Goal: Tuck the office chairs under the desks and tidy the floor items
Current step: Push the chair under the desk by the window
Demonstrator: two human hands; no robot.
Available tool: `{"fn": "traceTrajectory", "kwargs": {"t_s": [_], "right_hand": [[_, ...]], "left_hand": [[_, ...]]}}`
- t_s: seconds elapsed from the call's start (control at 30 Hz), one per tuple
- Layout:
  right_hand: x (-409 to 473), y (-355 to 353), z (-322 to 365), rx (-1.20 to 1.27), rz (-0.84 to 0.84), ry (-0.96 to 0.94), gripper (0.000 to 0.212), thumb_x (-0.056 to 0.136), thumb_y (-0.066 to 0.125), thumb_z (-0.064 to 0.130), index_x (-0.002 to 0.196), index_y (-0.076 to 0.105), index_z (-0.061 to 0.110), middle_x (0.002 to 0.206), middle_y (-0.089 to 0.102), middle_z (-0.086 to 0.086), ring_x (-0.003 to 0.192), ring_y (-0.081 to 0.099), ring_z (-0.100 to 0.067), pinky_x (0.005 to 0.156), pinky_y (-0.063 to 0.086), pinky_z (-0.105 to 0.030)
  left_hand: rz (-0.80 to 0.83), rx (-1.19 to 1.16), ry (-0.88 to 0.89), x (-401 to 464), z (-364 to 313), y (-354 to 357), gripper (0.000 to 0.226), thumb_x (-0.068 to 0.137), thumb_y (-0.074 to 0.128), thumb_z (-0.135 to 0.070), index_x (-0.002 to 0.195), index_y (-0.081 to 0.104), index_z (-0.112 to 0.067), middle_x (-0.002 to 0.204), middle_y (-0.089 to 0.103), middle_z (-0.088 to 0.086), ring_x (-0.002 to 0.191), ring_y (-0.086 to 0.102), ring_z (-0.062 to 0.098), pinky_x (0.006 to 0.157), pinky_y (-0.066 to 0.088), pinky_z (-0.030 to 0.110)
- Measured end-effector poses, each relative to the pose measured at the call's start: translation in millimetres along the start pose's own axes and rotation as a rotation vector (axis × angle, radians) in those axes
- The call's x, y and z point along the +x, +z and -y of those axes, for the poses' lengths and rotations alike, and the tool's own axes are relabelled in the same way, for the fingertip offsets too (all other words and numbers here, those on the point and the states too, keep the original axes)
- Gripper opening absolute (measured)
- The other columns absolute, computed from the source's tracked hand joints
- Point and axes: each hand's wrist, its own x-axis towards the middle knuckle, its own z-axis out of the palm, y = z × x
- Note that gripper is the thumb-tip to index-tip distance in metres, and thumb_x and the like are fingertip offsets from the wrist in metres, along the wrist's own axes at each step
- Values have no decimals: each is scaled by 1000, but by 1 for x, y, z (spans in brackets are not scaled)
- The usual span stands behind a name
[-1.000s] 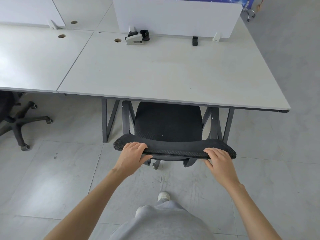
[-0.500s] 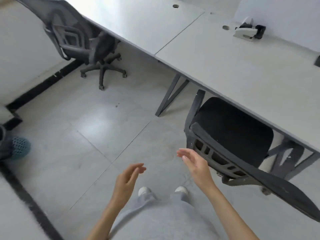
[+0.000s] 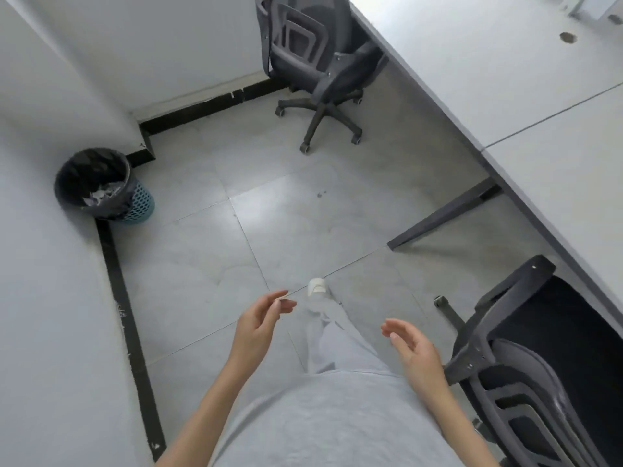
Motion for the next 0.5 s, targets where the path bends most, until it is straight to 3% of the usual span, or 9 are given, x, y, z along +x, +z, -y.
{"fn": "traceTrajectory", "kwargs": {"t_s": [0.17, 0.23, 0.3, 0.5], "right_hand": [[119, 39, 71, -60, 121, -64, 28, 89, 51, -2, 98, 62, 22, 98, 69, 3, 89, 64, 1, 77, 45, -5], [171, 63, 115, -97, 192, -99, 26, 89, 51, -1, 98, 61, 21, 98, 69, 2, 91, 64, -2, 76, 45, -6], [220, 90, 170, -137, 281, -187, 26, 89, 52, -2, 98, 61, 21, 96, 69, 4, 86, 63, 5, 75, 45, -7], [335, 172, 316, -263, 517, -406, 25, 89, 51, -1, 100, 61, 20, 92, 67, 11, 87, 63, 5, 82, 47, -10]], "left_hand": [[-95, -22, -9, 90, -27, -29, 26, 96, 43, -9, 105, 62, -24, 94, 72, -10, 88, 67, 9, 77, 49, 17], [-214, -73, -53, 119, -36, -48, 26, 96, 42, -8, 103, 62, -24, 94, 72, -9, 86, 67, 10, 77, 50, 23], [-349, -124, -81, 143, -47, -68, 27, 95, 42, -7, 101, 63, -24, 91, 73, -9, 84, 67, 9, 77, 50, 26], [-574, -186, -162, 210, -68, -120, 26, 96, 42, -9, 103, 62, -24, 92, 73, 2, 84, 68, 9, 76, 51, 24]]}}
